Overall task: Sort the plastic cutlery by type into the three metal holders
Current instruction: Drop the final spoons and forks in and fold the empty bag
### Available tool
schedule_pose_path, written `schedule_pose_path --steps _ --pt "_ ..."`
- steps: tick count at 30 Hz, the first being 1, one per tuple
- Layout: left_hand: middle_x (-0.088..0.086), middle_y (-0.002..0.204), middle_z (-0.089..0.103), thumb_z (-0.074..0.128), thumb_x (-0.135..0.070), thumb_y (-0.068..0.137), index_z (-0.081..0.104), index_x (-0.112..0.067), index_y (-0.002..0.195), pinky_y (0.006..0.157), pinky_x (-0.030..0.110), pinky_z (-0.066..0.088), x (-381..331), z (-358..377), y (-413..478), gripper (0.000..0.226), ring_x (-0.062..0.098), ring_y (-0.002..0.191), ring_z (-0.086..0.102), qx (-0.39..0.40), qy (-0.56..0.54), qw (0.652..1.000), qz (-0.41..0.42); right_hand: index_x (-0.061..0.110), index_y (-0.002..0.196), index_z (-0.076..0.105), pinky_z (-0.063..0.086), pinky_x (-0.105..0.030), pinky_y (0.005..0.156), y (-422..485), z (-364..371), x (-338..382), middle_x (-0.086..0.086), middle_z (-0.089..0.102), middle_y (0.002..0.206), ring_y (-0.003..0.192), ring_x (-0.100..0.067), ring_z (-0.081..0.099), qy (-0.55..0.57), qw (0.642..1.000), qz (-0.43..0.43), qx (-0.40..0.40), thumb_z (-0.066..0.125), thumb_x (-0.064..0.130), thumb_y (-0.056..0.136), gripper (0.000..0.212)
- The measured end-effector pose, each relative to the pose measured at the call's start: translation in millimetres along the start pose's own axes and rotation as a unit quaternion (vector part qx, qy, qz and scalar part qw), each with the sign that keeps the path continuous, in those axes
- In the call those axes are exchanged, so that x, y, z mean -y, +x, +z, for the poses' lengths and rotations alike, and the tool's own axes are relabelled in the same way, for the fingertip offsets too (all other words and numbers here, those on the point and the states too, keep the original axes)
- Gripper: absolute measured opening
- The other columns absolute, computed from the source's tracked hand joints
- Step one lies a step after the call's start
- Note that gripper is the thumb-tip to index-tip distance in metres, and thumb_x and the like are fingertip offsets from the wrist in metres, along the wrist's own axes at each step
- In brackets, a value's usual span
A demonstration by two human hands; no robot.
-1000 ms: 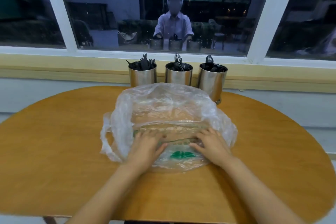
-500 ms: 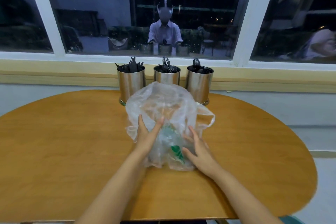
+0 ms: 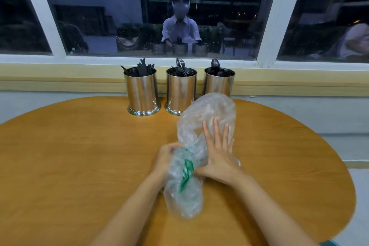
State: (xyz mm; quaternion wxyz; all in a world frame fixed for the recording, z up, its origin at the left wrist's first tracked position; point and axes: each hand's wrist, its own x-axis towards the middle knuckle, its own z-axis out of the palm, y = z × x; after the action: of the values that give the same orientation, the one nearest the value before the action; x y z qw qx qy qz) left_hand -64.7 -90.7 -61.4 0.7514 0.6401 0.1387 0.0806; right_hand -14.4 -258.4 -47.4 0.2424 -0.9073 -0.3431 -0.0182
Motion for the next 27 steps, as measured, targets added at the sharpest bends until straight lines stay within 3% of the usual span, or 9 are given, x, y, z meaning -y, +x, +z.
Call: schedule_pose_path --steps 3,6,9,12,15,17,19,23,27 --pt "-0.007 0.068 0.071 0.064 0.008 0.083 0.077 -0.023 0.065 0.072 0.025 0.050 7 -9 4 0.039 0.012 0.078 0.064 0.055 0.118 0.991 0.034 0.049 0.149 0.001 0.010 -0.057 0.118 14 13 -9 0.011 0.006 0.159 0.149 -0.026 0.000 0.044 0.997 0.015 0.066 0.068 0.067 0.056 0.116" --pt "-0.026 0.095 0.070 0.067 -0.038 0.087 0.073 -0.051 0.081 0.091 0.018 0.040 -1 -13 -2 0.016 -0.007 0.101 0.056 0.044 0.144 0.984 0.091 0.034 0.121 0.047 0.042 -0.035 0.089 22 19 -10 0.010 0.051 0.117 0.115 -0.016 0.049 0.085 0.996 0.005 0.041 0.054 0.062 0.052 0.075" --pt "-0.013 0.162 0.013 0.056 -0.091 0.060 0.037 -0.059 0.138 0.109 0.007 0.019 2 -26 -15 0.086 -0.015 0.142 0.011 0.076 0.197 0.963 0.169 0.031 0.095 0.051 0.038 -0.024 0.063 23 16 -7 0.011 0.060 0.091 0.086 -0.014 0.057 0.151 0.988 0.019 0.011 0.062 0.053 0.056 0.046" --pt "-0.030 0.154 -0.030 0.068 -0.079 0.059 0.024 -0.067 0.138 0.115 0.033 0.009 4 -24 -33 0.091 0.001 0.146 -0.021 0.153 0.322 0.915 0.191 0.033 0.107 0.059 0.049 -0.023 0.067 23 15 1 0.013 0.067 0.089 0.082 -0.011 0.063 0.243 0.967 0.054 0.045 0.067 0.045 0.054 0.055" --pt "-0.027 0.158 0.010 0.075 -0.058 0.063 0.046 -0.057 0.110 0.113 0.019 0.024 11 -26 -18 0.055 -0.010 0.144 0.014 0.089 0.310 0.920 0.223 0.032 0.117 0.053 0.055 -0.036 0.061 20 7 2 0.004 0.067 0.092 0.071 -0.018 0.065 0.408 0.903 0.089 0.100 0.067 0.014 0.072 0.050" --pt "-0.021 0.128 0.051 0.073 -0.041 0.068 0.049 -0.049 0.099 0.100 0.035 0.046 14 -29 -7 0.040 0.003 0.120 0.052 0.029 0.260 0.945 0.197 0.034 0.132 0.047 0.055 -0.043 0.089 13 -3 -6 -0.003 0.058 0.129 0.103 -0.023 0.065 0.495 0.856 0.068 0.132 0.063 0.014 0.083 0.055" --pt "-0.009 0.099 0.061 0.074 -0.022 0.072 0.052 -0.042 0.092 0.075 0.039 0.050 21 -27 2 0.036 0.019 0.094 0.061 -0.061 0.241 0.949 0.192 0.045 0.145 0.031 0.044 -0.044 0.105 1 -7 -11 0.007 0.040 0.151 0.129 -0.015 0.050 0.534 0.828 0.034 0.168 0.067 0.036 0.082 0.073" --pt "-0.012 0.083 0.062 0.071 -0.009 0.079 0.052 -0.033 0.089 0.065 0.031 0.043 15 -11 1 0.032 0.014 0.078 0.058 -0.108 0.234 0.949 0.179 0.053 0.148 -0.003 0.023 -0.027 0.116 -8 8 8 0.027 -0.001 0.157 0.144 0.004 0.011 0.310 0.941 0.010 0.136 0.084 0.047 0.064 0.121" --pt "-0.022 0.118 0.058 0.065 -0.066 0.074 0.040 -0.049 0.120 0.091 0.037 0.050 4 -15 -13 0.055 0.010 0.109 0.058 0.061 0.185 0.977 0.081 0.032 0.148 0.029 0.042 -0.032 0.107 3 7 3 0.014 0.043 0.145 0.130 -0.007 0.044 0.250 0.963 0.093 0.050 0.084 0.053 0.065 0.101"
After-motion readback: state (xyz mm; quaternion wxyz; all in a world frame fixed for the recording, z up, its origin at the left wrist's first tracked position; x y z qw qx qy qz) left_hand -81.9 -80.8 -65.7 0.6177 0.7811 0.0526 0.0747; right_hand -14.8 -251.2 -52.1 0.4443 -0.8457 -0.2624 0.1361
